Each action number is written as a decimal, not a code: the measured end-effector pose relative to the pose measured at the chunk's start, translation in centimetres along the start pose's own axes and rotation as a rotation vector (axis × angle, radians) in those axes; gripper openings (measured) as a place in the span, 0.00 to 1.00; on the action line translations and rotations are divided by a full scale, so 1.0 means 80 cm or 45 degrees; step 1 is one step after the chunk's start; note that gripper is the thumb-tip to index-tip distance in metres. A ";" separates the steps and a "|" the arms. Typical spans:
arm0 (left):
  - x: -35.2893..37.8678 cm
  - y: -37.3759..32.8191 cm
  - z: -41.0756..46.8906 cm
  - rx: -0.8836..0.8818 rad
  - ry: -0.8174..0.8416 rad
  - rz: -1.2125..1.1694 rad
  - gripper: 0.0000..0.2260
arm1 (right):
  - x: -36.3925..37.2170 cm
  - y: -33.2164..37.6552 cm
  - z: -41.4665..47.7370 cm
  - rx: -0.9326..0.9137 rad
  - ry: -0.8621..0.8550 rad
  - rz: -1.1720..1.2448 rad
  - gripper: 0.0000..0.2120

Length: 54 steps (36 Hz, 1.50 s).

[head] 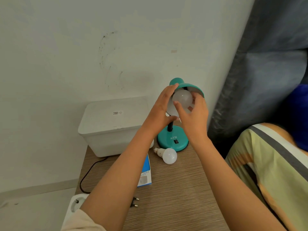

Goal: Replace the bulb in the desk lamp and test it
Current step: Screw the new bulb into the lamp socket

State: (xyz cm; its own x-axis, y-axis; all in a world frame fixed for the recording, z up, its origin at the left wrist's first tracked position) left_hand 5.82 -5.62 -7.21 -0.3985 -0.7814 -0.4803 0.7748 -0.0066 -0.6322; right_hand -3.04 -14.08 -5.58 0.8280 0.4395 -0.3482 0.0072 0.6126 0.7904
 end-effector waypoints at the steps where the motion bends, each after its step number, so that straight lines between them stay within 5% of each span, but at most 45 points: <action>1: -0.001 0.000 0.000 -0.001 -0.001 -0.001 0.44 | -0.003 0.000 0.002 0.045 0.019 0.037 0.22; 4: -0.004 -0.001 0.003 -0.006 0.024 0.010 0.46 | -0.008 0.000 0.012 0.194 0.086 0.149 0.21; 10: 0.002 -0.001 0.002 0.002 0.020 0.004 0.45 | -0.004 0.004 0.006 -0.036 0.020 -0.088 0.24; 18: -0.001 -0.005 0.003 -0.010 0.018 0.008 0.44 | 0.007 0.007 0.002 0.165 -0.029 0.157 0.24; 26: -0.004 -0.012 0.001 -0.052 0.062 0.041 0.44 | -0.002 0.005 0.005 0.142 0.012 0.079 0.24; 34: -0.022 -0.036 -0.005 -0.142 0.202 0.099 0.46 | -0.038 0.023 0.013 0.033 0.233 -0.131 0.20; 42: -0.061 -0.066 -0.038 -0.382 0.291 0.334 0.38 | -0.071 0.050 -0.020 -0.054 0.506 -0.519 0.24; 54: -0.161 -0.042 -0.150 -0.835 -0.033 0.406 0.37 | -0.018 0.056 -0.102 -0.052 0.830 -0.519 0.26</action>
State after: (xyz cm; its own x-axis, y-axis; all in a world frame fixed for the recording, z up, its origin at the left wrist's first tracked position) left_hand 2.44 11.98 -6.20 -0.1845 -0.6973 -0.6926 0.3948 0.5928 -0.7020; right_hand -8.81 -6.58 -5.65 0.2661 0.4646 -0.8446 0.2099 0.8273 0.5212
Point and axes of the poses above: each hand's wrist, its own z-axis towards the middle knuckle, its own x-axis out of the palm, y = z × x, the point moved 1 cm from there along z, towards the middle knuckle, and after that the axes turned 6 degrees about -z, right-handed, at the moved point
